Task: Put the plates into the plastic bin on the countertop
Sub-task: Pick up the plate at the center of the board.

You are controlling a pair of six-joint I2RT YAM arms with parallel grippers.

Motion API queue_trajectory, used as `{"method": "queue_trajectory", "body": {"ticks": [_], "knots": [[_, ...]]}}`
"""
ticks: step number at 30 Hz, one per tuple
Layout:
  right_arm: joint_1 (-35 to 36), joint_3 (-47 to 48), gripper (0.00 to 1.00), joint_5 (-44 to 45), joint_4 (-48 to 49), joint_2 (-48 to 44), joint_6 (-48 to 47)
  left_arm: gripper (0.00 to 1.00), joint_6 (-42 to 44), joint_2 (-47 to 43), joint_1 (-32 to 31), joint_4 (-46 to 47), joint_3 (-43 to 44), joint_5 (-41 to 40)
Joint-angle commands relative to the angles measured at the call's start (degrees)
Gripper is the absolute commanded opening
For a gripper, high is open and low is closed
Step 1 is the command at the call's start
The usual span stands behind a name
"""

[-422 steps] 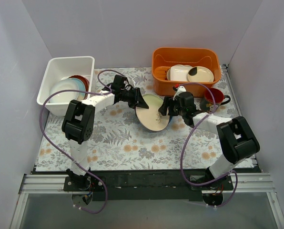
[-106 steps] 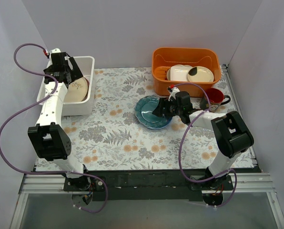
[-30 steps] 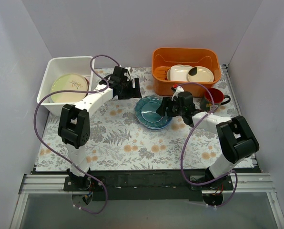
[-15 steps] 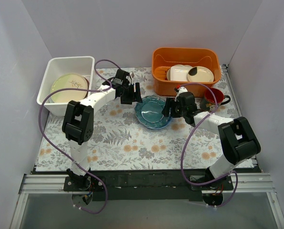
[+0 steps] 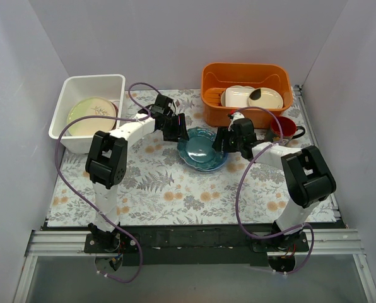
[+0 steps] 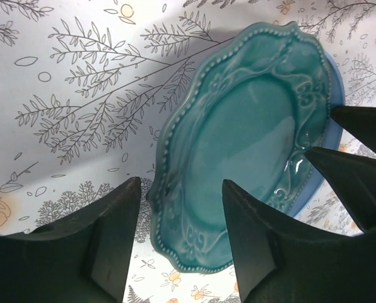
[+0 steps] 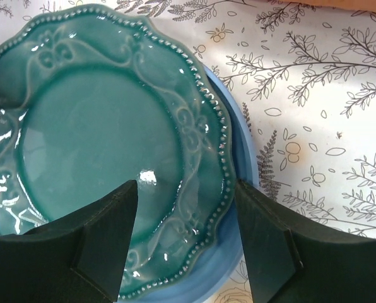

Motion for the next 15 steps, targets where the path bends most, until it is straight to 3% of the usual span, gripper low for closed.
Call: {"method": "queue_trajectory", "body": {"ticks": [1, 15], "knots": [[-0.13, 1.36, 0.7, -1.74, -1.53, 2.88, -0.76, 0.5, -0.36, -0.42, 0.23, 0.18, 0.24, 3.13], [-0.12, 1.27, 0.69, -5.08, -0.21, 3.14, -0.76, 0.44, -5.37, -1.48, 0.23, 10.54, -5.29, 17.55]]}}
